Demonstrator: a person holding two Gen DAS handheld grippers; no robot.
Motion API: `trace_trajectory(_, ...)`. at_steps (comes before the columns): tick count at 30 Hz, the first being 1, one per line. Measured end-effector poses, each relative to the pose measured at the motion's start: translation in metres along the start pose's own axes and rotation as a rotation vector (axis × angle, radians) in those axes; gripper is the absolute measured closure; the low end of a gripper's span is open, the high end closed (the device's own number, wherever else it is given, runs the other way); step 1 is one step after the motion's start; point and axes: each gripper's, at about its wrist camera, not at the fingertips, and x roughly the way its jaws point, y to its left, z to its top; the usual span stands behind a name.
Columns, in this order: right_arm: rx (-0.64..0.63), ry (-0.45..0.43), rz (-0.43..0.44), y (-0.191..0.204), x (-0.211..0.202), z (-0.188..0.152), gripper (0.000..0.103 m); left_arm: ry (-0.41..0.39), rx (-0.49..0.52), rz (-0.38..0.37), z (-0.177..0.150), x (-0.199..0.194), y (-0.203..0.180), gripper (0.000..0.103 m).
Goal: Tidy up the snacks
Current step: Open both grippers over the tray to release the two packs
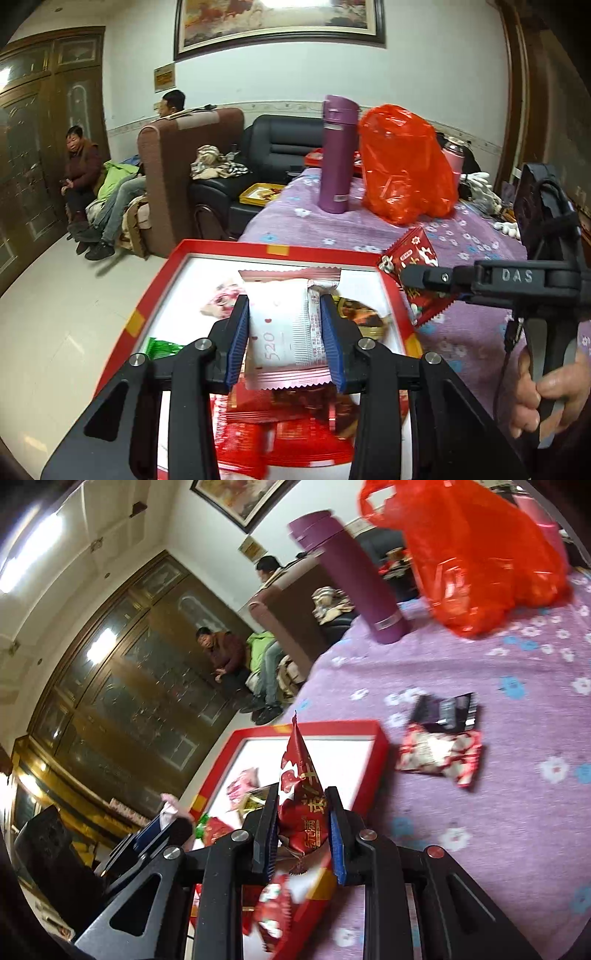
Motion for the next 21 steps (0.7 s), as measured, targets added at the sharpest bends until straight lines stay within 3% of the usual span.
trace_trajectory(16, -0.112, 0.064, 0.077, 0.047, 0.041, -0.017, 0.076, 0.029, -0.048, 0.107, -0.004, 0.015, 0.038, 0.067)
trace_trajectory(18, -0.104, 0.059, 0.107, 0.045, 0.039, -0.016, 0.066, 0.04, -0.068, 0.136, -0.005, 0.018, 0.043, 0.065)
trace_trajectory(20, -0.099, 0.034, 0.119, 0.04, 0.033, -0.012, 0.043, 0.041, -0.072, 0.148, -0.004, 0.018, 0.045, 0.059)
trace_trajectory(21, -0.101, 0.016, 0.115, 0.038, 0.028, -0.01, 0.04, 0.04, -0.073, 0.156, -0.004, 0.018, 0.046, 0.056)
